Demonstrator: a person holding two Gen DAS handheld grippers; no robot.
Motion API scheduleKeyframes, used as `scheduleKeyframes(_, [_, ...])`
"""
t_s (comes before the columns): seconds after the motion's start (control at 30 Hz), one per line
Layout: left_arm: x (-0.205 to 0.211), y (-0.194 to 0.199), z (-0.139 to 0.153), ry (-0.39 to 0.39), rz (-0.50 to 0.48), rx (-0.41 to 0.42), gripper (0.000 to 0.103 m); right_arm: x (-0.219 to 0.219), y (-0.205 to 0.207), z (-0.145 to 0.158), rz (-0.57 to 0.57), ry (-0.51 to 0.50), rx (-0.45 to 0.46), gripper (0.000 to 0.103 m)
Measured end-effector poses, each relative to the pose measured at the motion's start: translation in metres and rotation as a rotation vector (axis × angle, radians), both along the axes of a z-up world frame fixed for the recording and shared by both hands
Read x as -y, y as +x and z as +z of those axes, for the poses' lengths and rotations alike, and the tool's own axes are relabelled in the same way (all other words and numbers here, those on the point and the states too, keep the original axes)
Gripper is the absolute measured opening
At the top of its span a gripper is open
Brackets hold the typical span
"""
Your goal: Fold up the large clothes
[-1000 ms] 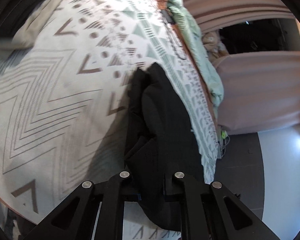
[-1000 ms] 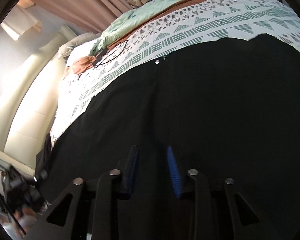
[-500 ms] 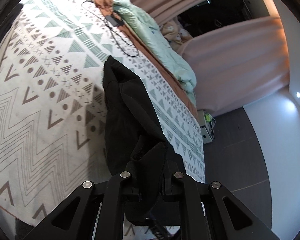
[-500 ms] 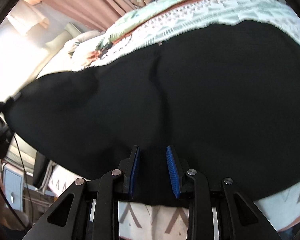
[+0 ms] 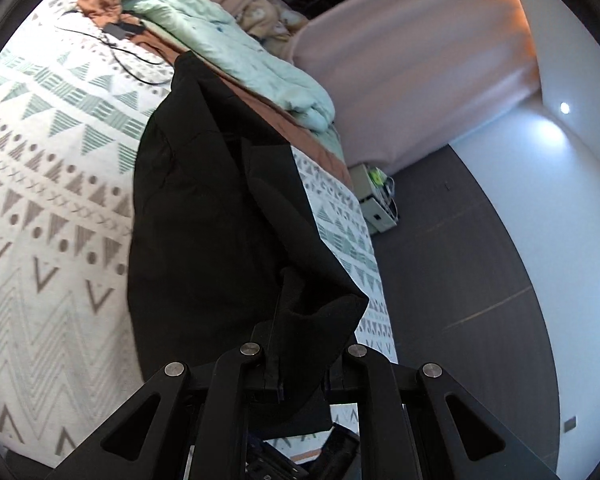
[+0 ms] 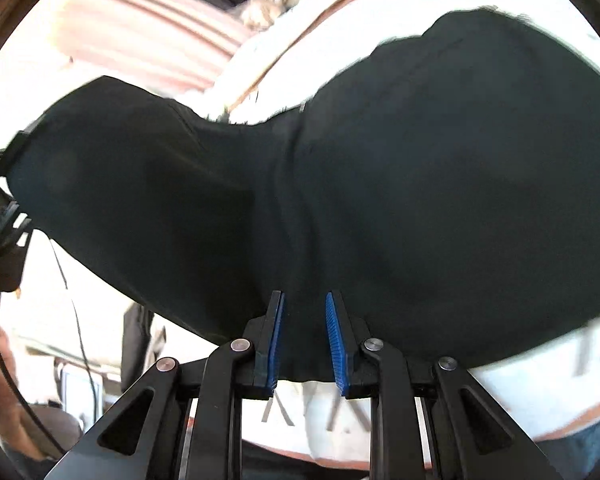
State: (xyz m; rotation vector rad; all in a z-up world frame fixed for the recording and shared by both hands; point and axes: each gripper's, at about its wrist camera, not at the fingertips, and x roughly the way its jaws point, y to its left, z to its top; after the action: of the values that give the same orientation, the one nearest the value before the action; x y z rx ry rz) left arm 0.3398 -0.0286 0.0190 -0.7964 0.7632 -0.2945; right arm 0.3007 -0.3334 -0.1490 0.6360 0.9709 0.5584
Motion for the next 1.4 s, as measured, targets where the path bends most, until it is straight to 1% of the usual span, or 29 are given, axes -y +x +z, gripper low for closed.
scheduleKeyframes(0.07, [0.019,0.008,-0.001,0.003,-0.032,-0.005,0.011,0.026,-0.005,0.005,-0.046,0.027,0.010,0.023])
scheduleKeyframes(0.17, [0.045,0.022,-0.007,0.003,-0.069,-0.023,0.011,0.063,-0.014,0.009,-0.116,0.037,0.018,0.023])
scheduleKeyframes(0.2, [0.053,0.027,-0.010,0.006,-0.079,-0.029,0.011,0.075,-0.011,0.011,-0.136,0.037,0.017,0.023])
scheduleKeyframes(0.3, [0.084,0.041,-0.025,0.024,-0.122,-0.060,0.011,0.110,-0.020,0.006,-0.206,0.035,0.004,0.023])
scheduleKeyframes(0.43, [0.125,0.059,-0.054,0.050,-0.182,-0.129,0.011,0.154,-0.029,-0.006,-0.292,0.042,-0.033,0.023])
scheduleKeyframes(0.57, [0.156,0.062,-0.082,0.069,-0.239,-0.186,0.011,0.189,-0.039,-0.011,-0.343,0.038,-0.051,0.023])
scheduleKeyframes(0.67, [0.179,0.057,-0.095,0.102,-0.278,-0.205,0.011,0.204,-0.044,-0.015,-0.360,0.030,-0.062,0.023])
scheduleKeyframes(0.7, [0.186,0.055,-0.099,0.114,-0.292,-0.210,0.011,0.201,-0.047,-0.012,-0.361,0.026,-0.062,0.023])
scheduleKeyframes(0.73, [0.193,0.052,-0.102,0.124,-0.308,-0.215,0.012,0.204,-0.047,-0.012,-0.361,0.024,-0.065,0.027])
scheduleKeyframes(0.77, [0.199,0.051,-0.105,0.137,-0.324,-0.219,0.017,0.204,-0.046,-0.010,-0.359,0.025,-0.068,0.041])
scheduleKeyframes(0.8, [0.204,0.049,-0.108,0.146,-0.345,-0.223,0.021,0.204,-0.046,-0.009,-0.359,0.025,-0.069,0.049])
scheduleKeyframes(0.83, [0.208,0.048,-0.109,0.139,-0.369,-0.226,0.034,0.207,-0.043,-0.009,-0.359,0.025,-0.069,0.063])
scheduleKeyframes(0.87, [0.211,0.046,-0.109,0.123,-0.388,-0.226,0.049,0.209,-0.043,-0.007,-0.357,0.022,-0.062,0.067])
scheduleKeyframes(0.93, [0.207,0.042,-0.108,0.082,-0.409,-0.208,0.058,0.210,-0.039,0.004,-0.341,0.007,-0.045,0.067])
scheduleKeyframes(0.97, [0.203,0.041,-0.107,0.077,-0.407,-0.201,0.058,0.209,-0.037,0.007,-0.334,0.000,-0.039,0.067])
scheduleKeyframes(1.07, [0.183,0.035,-0.100,0.108,-0.360,-0.186,0.058,0.201,-0.030,0.019,-0.303,-0.018,-0.015,0.067])
scheduleKeyframes(1.17, [0.153,0.020,-0.093,0.143,-0.295,-0.168,0.058,0.189,-0.022,0.024,-0.261,-0.027,-0.004,0.068])
scheduleKeyframes(1.33, [0.098,0.006,-0.093,0.226,-0.182,-0.177,0.058,0.165,-0.007,0.025,-0.214,-0.051,0.001,0.068])
scheduleKeyframes(1.4, [0.077,0.005,-0.097,0.240,-0.145,-0.191,0.058,0.156,-0.001,0.024,-0.200,-0.063,-0.003,0.068])
